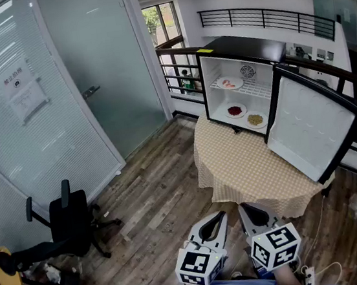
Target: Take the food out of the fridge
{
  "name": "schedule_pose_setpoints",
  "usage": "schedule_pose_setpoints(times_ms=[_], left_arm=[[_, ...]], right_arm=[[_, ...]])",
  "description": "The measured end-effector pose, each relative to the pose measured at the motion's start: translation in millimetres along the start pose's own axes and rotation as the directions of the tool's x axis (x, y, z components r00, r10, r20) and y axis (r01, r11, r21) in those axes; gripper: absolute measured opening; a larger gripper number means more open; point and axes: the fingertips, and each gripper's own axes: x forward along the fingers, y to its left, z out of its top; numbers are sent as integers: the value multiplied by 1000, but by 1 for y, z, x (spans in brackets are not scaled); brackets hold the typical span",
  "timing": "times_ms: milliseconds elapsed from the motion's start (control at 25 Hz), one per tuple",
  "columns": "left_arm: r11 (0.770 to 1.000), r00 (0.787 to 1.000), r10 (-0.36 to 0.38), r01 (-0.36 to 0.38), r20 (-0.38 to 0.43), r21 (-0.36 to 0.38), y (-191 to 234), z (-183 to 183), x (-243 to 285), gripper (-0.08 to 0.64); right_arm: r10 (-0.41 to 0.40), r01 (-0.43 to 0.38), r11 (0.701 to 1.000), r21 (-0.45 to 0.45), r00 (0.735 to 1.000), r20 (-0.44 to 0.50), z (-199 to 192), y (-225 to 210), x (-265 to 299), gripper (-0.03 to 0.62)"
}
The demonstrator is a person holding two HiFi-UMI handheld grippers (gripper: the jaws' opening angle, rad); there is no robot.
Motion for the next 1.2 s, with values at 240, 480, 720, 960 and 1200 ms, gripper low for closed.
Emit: schedule_pose_setpoints(times_ms=[240, 480, 720, 960, 1200], left_arm=[[1000, 1000, 5, -4, 5, -25, 0, 7, -4, 17], [999, 1000, 15, -15, -8, -43, -1, 2, -5, 17], [999, 999, 30, -30, -31, -25, 1, 2, -9, 17], [999, 998, 42, -43, -54, -14, 6, -2, -13, 17], [999, 997, 35, -38, -72, -27, 16, -9, -1, 17]], right_arm=[[-6, 7, 1000, -10, 1000, 14, 0, 1, -1, 21], [-14, 14, 1000, 9, 1000, 1, -7, -1, -2, 20], [8, -8, 999, 43, 1000, 1, -10, 0, -2, 20], [19, -19, 997, 70, 1000, -5, -15, -5, 7, 20], [19, -17, 996, 87, 1000, -23, -20, -15, 22, 20]])
